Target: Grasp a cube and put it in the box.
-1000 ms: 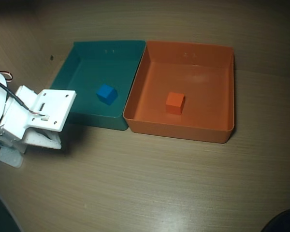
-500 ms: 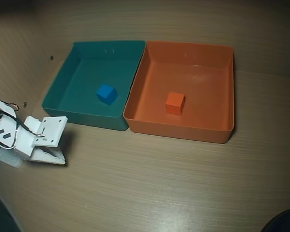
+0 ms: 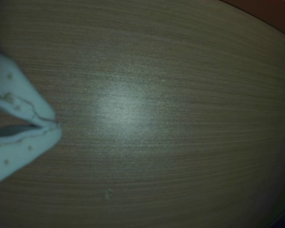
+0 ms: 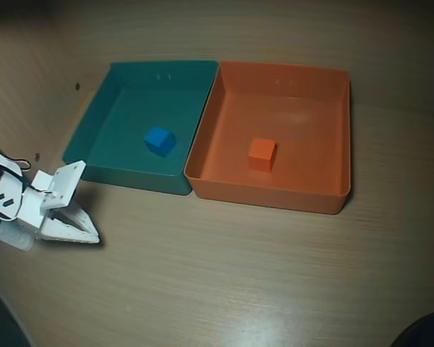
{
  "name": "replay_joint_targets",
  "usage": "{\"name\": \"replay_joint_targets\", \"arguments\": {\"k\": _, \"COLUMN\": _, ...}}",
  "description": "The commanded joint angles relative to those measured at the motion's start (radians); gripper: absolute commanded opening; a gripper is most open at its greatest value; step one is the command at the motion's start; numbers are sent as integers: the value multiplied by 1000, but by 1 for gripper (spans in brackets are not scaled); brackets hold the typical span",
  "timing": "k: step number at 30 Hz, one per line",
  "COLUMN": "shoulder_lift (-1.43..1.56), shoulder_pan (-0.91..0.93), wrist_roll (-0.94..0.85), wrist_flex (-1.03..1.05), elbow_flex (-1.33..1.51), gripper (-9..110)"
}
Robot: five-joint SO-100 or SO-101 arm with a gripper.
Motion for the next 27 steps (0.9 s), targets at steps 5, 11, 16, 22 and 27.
{"name": "replay_joint_targets", "arguments": {"k": 5, "shoulder_lift": 8, "shoulder_pan": 3, "wrist_roll": -2, "wrist_flex": 143, "elbow_flex": 66, "gripper": -6}}
{"name": "replay_joint_targets", "arguments": {"k": 11, "shoulder_lift": 8, "shoulder_pan": 0, "wrist_roll": -3, "wrist_flex": 466, "elbow_flex": 66, "gripper": -6}}
{"name": "replay_joint_targets", "arguments": {"k": 16, "shoulder_lift": 8, "shoulder_pan": -3, "wrist_roll": 15, "wrist_flex": 568, "elbow_flex": 66, "gripper": -6}}
{"name": "replay_joint_targets", "arguments": {"k": 22, "shoulder_lift": 8, "shoulder_pan": -3, "wrist_roll": 15, "wrist_flex": 554, "elbow_flex": 66, "gripper": -6}}
{"name": "replay_joint_targets", "arguments": {"k": 27, "shoulder_lift": 8, "shoulder_pan": -3, "wrist_roll": 15, "wrist_flex": 554, "elbow_flex": 66, "gripper": -6}}
